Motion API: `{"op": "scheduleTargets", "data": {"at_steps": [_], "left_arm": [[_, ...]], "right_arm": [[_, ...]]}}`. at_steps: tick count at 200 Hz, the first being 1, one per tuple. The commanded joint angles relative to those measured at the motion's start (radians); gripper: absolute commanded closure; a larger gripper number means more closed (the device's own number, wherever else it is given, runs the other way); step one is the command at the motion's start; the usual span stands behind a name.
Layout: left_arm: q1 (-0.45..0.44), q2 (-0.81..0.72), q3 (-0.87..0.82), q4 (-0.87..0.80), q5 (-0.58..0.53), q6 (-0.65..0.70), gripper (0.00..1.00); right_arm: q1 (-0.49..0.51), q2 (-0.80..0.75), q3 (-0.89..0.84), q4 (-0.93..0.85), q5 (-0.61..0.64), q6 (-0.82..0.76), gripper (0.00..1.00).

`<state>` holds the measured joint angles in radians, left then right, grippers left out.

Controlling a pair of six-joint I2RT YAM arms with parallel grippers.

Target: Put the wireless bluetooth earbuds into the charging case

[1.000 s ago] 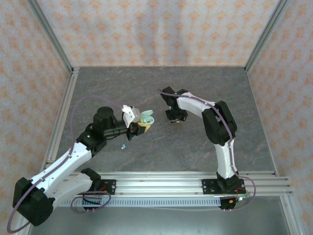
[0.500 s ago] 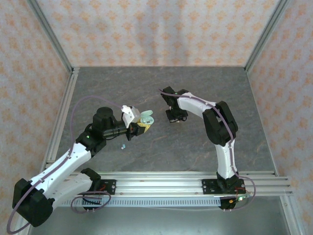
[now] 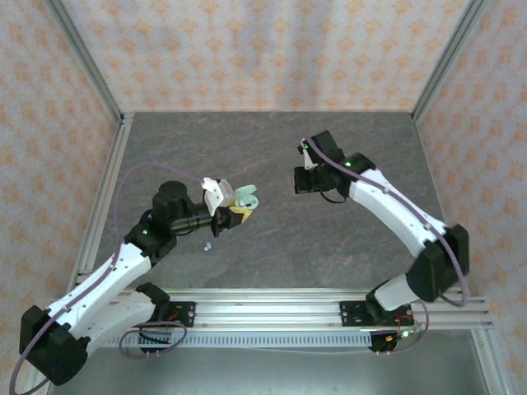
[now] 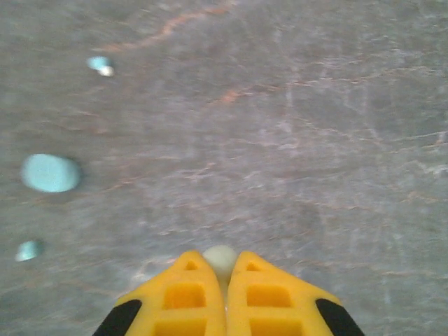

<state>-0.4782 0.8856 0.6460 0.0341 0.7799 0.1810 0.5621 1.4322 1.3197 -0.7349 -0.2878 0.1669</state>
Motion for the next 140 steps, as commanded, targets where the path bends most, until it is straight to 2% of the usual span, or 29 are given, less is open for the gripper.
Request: {"op": "scheduleTargets", "data": {"at_steps": [1,33,75,140], "left_arm": [[-0.003,-0.021,0.020,0.047,0.037,-0.018,0.92],[-0.004,-0.023,0.040,0.038,0.075,-0.026,0.92],[-0.004,-0.032,0.063,0.039,0.117,-0.053,0.91],[-0.006,-0.076,0.055,0.053,0.121,-0.095,0.92]], "right_arm": [[0.000,-0.118,-0.076,0.095,-0.163,0.076,0.95],[0.000,-0.283,-0.146,0.240,-0.356,0.144,0.95],[0.028,-0.348,-0.155,0.365,-0.511,0.175,0.95],[0.120,-0.333,-0.190,0.534,-0.571,0.211,0.96]]}}
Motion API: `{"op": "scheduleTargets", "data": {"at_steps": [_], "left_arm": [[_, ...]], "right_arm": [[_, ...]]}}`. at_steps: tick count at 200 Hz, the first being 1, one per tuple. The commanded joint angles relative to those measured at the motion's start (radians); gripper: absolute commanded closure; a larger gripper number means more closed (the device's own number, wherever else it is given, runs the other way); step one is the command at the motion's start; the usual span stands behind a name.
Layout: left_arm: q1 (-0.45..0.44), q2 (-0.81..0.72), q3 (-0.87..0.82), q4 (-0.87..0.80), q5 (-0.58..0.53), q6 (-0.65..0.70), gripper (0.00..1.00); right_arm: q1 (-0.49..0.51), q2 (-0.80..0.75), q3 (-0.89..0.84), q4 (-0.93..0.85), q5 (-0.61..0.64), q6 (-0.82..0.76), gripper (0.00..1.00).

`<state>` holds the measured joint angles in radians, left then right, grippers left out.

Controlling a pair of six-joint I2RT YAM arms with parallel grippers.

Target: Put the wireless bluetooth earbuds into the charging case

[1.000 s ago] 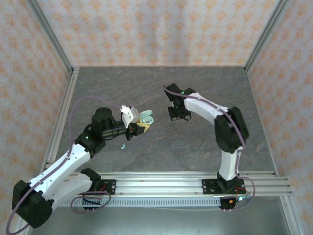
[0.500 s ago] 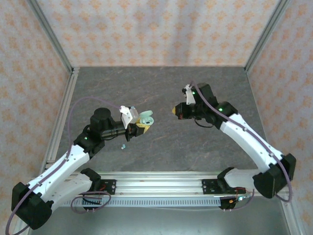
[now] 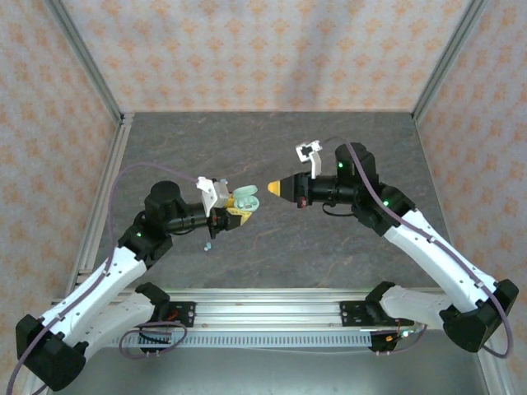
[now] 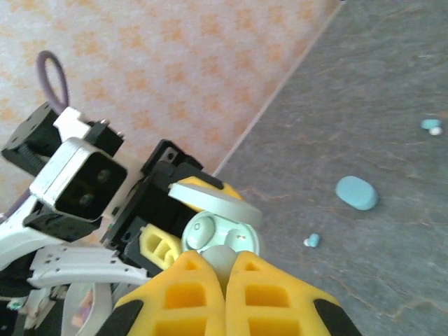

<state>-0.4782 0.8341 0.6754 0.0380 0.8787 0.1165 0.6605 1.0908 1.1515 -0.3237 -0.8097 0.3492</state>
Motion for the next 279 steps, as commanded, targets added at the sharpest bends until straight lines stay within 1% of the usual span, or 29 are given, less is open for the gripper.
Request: {"op": "scheduleTargets", "data": {"at_steps": [1,19,66,101,143,175,237,249,272,279], "left_arm": [[-0.006,-0.025,0.025,0.049,0.022,-0.031,0.92],[-0.007,-0.030,0.030,0.038,0.019,-0.030,0.92],[-0.005,-0.030,0.042,0.031,0.009,-0.026,0.92],[-0.007,-0.027,0.047,0.030,0.002,-0.031,0.92],[-0.006,-0.020,0.051,0.028,-0.006,-0.030,0.92],[-0.007,-0.010,0.058,0.023,-0.003,-0.030,0.92],[-0.006,0.000,0.065,0.021,-0.002,-0.026,0.91],[-0.006,0.003,0.066,0.020,0.000,-0.025,0.92],[-0.006,0.005,0.068,0.016,0.001,-0.022,0.92],[-0.007,0.005,0.068,0.016,0.002,-0.021,0.92]], "right_arm": [[0.023,0.010,-0.022,0.126,-0.050,0.029,0.96],[0.037,0.025,-0.030,0.156,-0.059,0.048,0.96],[0.051,0.041,-0.037,0.156,-0.059,0.046,0.97],[0.056,0.048,-0.047,0.152,-0.054,0.040,0.97],[0.096,0.071,-0.035,0.126,-0.029,0.012,0.97],[0.106,0.085,-0.026,0.121,-0.028,0.003,0.97],[0.106,0.087,-0.007,0.047,0.005,-0.045,0.97],[0.106,0.115,0.008,0.016,0.020,-0.060,0.97],[0.106,0.124,0.038,-0.040,0.051,-0.085,0.95],[0.106,0.127,0.044,-0.050,0.056,-0.092,0.93]]}}
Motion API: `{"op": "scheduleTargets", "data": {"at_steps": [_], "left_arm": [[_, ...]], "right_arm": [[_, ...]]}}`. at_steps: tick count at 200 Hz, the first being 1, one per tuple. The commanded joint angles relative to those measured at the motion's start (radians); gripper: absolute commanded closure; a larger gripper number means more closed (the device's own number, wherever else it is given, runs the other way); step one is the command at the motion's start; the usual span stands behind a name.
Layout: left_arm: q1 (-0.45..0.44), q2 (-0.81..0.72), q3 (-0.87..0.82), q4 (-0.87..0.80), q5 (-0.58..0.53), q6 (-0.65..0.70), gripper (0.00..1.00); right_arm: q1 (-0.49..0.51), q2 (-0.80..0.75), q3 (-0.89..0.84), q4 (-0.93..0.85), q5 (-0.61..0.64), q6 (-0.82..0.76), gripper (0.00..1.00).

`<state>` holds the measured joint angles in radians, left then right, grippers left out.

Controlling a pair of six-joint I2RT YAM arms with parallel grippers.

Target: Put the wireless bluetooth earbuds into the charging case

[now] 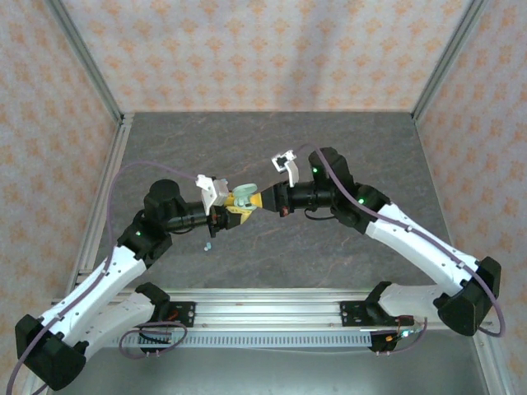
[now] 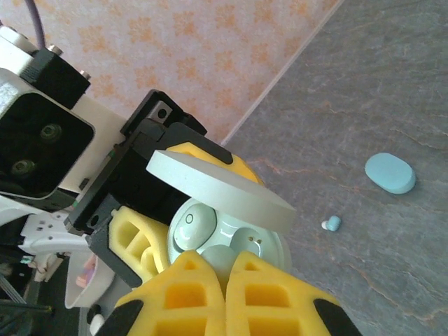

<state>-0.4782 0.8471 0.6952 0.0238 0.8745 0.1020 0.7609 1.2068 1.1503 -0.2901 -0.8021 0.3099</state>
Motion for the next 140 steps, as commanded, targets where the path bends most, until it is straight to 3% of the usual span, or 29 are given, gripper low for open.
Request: {"op": "scheduleTargets", "data": {"at_steps": [1,140], "left_arm": [[-0.007,-0.008,0.049,0.029,0.006,-0.006,0.91],[-0.007,-0.003,0.038,0.033,0.006,-0.007,0.91]], "right_arm": [[0.005,0.012,0.047,-0.085,0.049,-0.053,0.92],[0.006,0.068,0.139,-0.178,0.051,-0.099,0.77]]}}
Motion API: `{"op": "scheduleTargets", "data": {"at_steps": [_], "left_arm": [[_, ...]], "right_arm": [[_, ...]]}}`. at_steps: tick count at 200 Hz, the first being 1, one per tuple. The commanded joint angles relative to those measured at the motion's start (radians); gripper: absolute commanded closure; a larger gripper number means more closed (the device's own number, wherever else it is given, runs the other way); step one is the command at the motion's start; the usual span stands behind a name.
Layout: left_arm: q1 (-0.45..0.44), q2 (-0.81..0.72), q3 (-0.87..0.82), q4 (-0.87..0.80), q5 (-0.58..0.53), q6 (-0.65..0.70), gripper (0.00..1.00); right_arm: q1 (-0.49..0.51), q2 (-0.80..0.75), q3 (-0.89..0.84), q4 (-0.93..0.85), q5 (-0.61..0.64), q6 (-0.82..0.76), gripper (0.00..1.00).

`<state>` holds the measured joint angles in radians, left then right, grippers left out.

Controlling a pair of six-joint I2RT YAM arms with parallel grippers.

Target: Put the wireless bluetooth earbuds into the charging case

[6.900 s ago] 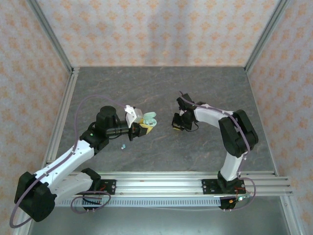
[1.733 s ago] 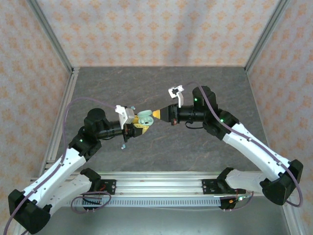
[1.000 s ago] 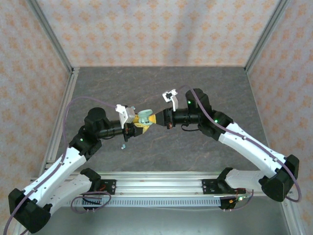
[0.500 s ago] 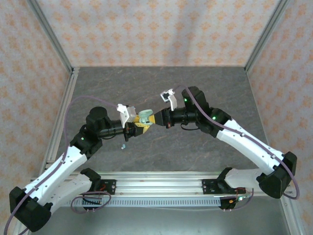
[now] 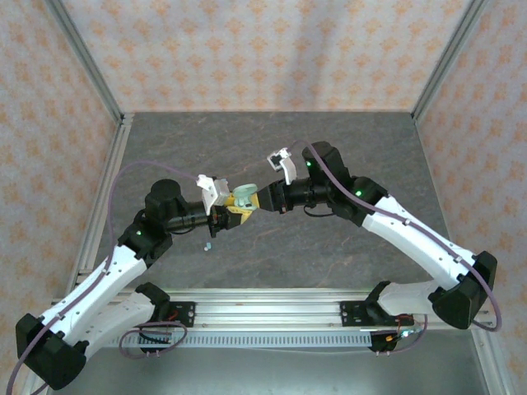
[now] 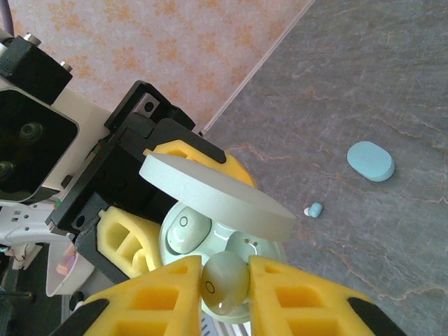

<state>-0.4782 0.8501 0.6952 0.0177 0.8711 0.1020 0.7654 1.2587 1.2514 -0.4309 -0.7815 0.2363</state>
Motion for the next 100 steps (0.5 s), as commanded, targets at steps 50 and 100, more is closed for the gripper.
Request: {"op": "scheduleTargets", "data": {"at_steps": [50,100], "left_arm": [[-0.008,-0.007,0.033,0.040,0.008,-0.005,0.91],[-0.008,-0.008,0.029,0.042,0.008,-0.004,0.91]], "right_arm": [[0.001,0.034,0.066,-0.056,0.029,-0.028,0.72],[0.002,0.040,0.083,-0.072,0.051,-0.033,0.69]]}}
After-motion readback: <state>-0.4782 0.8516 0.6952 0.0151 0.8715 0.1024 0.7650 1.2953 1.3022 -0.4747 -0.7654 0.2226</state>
